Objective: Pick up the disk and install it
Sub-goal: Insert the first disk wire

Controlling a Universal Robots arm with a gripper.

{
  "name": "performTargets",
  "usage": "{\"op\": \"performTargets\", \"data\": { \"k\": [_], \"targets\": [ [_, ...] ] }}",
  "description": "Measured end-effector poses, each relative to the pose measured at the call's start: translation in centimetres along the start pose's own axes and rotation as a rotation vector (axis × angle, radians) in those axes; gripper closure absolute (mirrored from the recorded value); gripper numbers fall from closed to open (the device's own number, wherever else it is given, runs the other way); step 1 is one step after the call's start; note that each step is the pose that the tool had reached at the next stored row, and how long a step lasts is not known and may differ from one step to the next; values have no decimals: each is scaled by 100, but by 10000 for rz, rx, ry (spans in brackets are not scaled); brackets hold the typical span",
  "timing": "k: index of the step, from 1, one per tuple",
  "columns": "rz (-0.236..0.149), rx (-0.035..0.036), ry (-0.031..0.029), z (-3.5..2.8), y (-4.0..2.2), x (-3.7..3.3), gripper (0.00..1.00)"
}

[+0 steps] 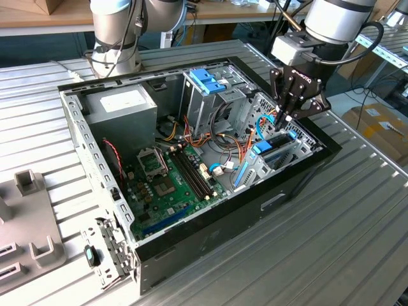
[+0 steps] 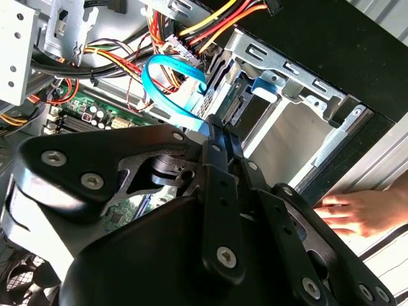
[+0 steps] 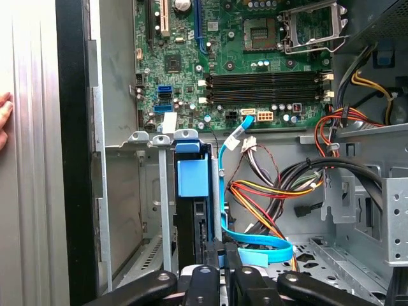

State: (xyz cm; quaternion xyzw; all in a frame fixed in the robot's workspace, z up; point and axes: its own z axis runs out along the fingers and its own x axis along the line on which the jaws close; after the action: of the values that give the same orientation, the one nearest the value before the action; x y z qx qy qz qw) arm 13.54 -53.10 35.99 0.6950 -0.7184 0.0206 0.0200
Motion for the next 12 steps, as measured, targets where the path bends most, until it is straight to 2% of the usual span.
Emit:
{"op": "performTargets", "data": {
  "k": [6, 12],
  "targets": [
    [0, 0, 4, 1, 0, 0, 84],
    [-2, 18, 2, 3, 33, 5, 84]
  ]
}}
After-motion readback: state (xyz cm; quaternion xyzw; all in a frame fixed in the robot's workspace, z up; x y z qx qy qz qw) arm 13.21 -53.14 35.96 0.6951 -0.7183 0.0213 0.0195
